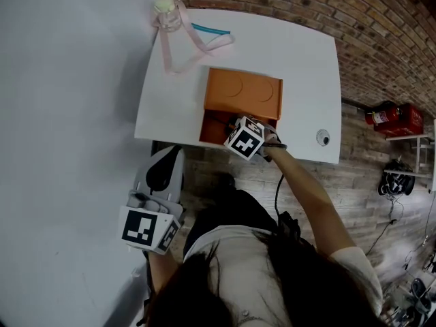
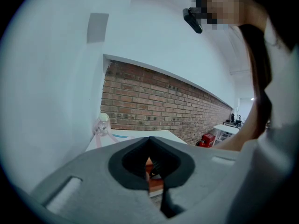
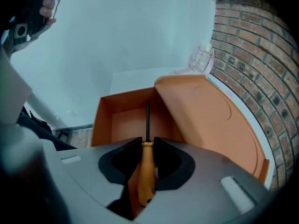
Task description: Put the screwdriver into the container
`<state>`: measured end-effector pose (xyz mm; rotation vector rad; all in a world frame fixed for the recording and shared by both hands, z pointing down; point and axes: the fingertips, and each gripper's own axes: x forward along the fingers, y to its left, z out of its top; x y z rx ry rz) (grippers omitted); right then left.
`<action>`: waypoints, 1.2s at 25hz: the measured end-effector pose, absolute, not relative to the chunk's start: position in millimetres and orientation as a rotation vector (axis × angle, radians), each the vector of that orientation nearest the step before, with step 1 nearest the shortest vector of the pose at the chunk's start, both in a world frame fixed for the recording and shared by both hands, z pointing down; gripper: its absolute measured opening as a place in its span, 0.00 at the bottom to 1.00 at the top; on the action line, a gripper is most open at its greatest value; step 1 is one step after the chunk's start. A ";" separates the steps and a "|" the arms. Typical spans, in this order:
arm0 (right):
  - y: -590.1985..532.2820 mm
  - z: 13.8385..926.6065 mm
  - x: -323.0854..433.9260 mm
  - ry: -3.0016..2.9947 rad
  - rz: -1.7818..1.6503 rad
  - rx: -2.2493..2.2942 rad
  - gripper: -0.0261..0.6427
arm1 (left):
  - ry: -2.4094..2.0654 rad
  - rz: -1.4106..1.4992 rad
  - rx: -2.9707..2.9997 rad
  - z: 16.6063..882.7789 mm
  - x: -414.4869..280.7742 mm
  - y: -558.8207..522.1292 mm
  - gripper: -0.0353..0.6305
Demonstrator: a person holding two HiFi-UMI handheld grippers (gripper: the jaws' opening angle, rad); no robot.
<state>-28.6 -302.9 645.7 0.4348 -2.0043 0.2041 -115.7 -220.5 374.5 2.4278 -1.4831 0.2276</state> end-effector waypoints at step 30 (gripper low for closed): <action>-294.0 618.9 -35.6 -2.047 0.141 0.517 0.19 | -1.459 0.207 2.497 364.2 -120.6 -194.3 0.06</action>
